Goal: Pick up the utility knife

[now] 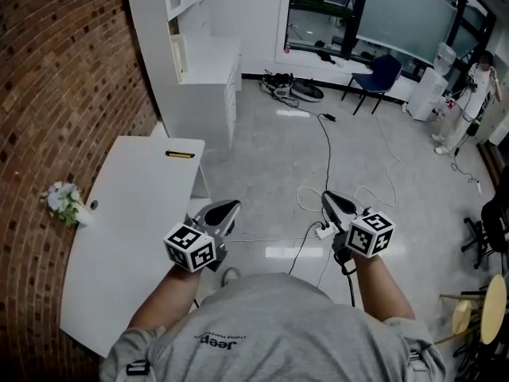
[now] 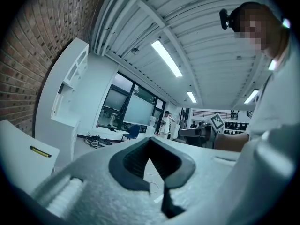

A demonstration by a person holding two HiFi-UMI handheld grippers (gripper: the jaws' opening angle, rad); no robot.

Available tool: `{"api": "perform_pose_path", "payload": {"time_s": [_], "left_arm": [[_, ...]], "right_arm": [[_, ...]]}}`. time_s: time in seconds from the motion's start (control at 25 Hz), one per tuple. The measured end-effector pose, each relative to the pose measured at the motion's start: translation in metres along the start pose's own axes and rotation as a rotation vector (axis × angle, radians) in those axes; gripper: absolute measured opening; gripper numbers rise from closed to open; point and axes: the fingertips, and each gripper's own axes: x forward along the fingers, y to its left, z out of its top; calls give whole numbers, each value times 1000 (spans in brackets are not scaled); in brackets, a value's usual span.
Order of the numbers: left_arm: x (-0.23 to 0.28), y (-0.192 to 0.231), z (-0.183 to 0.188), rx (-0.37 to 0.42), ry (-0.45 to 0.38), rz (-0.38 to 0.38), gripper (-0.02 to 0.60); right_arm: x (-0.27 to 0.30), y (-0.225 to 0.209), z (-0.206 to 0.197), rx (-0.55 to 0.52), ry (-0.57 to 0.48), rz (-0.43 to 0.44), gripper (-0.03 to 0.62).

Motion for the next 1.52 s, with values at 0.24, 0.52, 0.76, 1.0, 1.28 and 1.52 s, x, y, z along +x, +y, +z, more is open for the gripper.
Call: {"api": "perform_pose_path", "payload": {"time_s": [0.24,0.52,0.76,1.0,1.28,1.52], "left_arm": [[11,107,41,16,31,-65,0],[23,179,55,-17,37,-95,0],[39,223,54,-32,52,-65,0],[84,254,52,-26,58,-16,0],[190,292,71,-10,40,49,0],[300,310,91,-19,16,89,0]], "right_arm": [[111,11,47,21,-52,-32,9],[190,6,65,17,-32,-48,9],[232,-28,70,43,-28,-52,9],[273,-78,77,33,-32,7,9],[324,-189,113,38,-45,66,9],[356,-285,147,24,-15,124,9]]}}
